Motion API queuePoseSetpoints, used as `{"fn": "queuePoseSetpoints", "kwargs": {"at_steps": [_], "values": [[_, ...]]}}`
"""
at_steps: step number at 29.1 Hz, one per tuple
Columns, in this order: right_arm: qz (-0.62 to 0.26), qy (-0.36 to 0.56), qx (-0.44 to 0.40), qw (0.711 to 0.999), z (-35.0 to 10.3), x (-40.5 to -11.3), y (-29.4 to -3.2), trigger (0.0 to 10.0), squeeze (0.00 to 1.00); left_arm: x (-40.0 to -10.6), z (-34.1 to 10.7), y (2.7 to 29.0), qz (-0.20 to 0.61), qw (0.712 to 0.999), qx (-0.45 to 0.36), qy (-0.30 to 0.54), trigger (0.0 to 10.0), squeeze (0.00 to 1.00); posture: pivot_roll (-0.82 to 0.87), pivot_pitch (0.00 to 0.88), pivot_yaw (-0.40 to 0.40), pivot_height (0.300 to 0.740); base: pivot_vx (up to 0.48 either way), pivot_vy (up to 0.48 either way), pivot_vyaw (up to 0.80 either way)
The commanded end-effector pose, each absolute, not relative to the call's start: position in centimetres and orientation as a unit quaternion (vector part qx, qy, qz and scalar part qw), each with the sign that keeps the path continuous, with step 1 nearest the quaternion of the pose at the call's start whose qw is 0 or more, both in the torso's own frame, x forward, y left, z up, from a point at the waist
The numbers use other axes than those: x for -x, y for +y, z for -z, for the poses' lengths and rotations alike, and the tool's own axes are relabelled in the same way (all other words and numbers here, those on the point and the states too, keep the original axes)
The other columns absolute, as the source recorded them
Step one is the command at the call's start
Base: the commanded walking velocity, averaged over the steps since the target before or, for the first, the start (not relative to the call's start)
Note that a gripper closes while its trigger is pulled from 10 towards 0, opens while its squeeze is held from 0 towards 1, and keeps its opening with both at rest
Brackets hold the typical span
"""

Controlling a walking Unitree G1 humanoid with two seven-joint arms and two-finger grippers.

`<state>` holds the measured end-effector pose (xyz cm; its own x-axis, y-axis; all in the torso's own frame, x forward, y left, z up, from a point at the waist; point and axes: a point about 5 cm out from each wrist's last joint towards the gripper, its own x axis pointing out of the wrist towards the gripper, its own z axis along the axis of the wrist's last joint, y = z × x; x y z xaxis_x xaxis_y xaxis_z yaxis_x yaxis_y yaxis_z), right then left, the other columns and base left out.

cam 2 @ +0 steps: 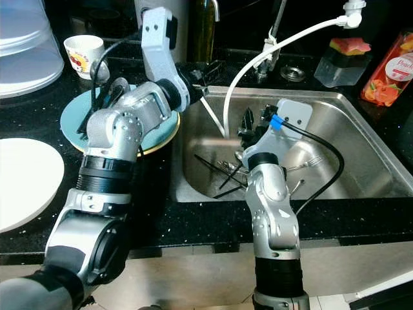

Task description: Kitchen organization

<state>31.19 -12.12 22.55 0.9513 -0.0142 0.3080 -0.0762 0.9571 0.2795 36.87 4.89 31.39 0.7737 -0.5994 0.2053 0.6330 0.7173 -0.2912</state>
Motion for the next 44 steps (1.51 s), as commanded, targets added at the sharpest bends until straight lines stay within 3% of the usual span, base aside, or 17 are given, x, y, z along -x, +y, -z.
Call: {"fn": "queuePoseSetpoints", "kwargs": {"at_steps": [1,3,4,5,8,15,22,30,37,44], "values": [[-0.017,-0.157,-0.146,0.977,-22.6,-31.2,-12.1,10.0,0.0,-36.7,-31.7,4.9,0.336,0.923,0.178,-0.055,10.0,0.0,0.25,0.058,-0.089,0.74,0.0,0.0,0.0],[-0.017,-0.157,-0.146,0.977,-22.6,-31.2,-12.1,10.0,0.0,-36.9,-31.9,5.3,0.306,0.94,0.137,-0.068,10.0,0.0,0.25,0.06,-0.089,0.74,0.0,0.0,0.0],[-0.017,-0.157,-0.146,0.977,-22.6,-31.2,-12.1,10.0,0.0,-36.8,-32.0,5.7,0.27,0.959,0.043,-0.081,10.0,0.0,0.25,0.062,-0.089,0.74,0.0,0.0,0.0],[-0.017,-0.157,-0.146,0.977,-22.6,-31.2,-12.1,10.0,0.0,-36.8,-32.0,5.7,0.27,0.959,0.043,-0.081,10.0,0.0,0.25,0.062,-0.089,0.74,0.0,0.0,0.0],[-0.019,-0.153,-0.148,0.977,-22.4,-31.1,-12.0,10.0,0.0,-35.6,-31.2,6.9,0.184,0.956,-0.207,-0.097,10.0,0.0,0.26,0.068,-0.089,0.74,0.0,0.0,0.0],[-0.023,-0.152,-0.15,0.977,-22.4,-31.1,-11.8,10.0,0.0,-35.0,-30.2,9.0,0.071,0.969,-0.22,-0.089,10.0,0.0,0.27,0.072,-0.091,0.74,0.0,0.0,0.0],[-0.031,-0.153,-0.149,0.976,-22.5,-31.2,-11.7,10.0,0.0,-35.3,-29.4,9.6,0.029,0.959,-0.262,-0.099,10.0,0.0,0.26,0.069,-0.095,0.74,0.0,0.0,0.0],[-0.036,-0.153,-0.148,0.976,-22.5,-31.2,-11.7,10.0,0.0,-35.0,-28.7,8.9,0.053,0.953,-0.279,-0.102,10.0,0.0,0.26,0.065,-0.099,0.74,0.0,0.0,0.0],[-0.043,-0.153,-0.144,0.977,-22.4,-31.1,-11.6,10.0,0.0,-35.4,-30.1,9.7,0.179,0.948,-0.21,-0.16,10.0,0.0,0.25,0.051,-0.105,0.74,0.0,0.0,0.0],[-0.043,-0.153,-0.14,0.977,-22.4,-31.1,-11.7,10.0,0.0,-35.7,-29.2,10.0,0.191,0.946,-0.178,-0.191,10.0,0.0,0.23,0.041,-0.108,0.74,0.0,0.0,0.0]]}}
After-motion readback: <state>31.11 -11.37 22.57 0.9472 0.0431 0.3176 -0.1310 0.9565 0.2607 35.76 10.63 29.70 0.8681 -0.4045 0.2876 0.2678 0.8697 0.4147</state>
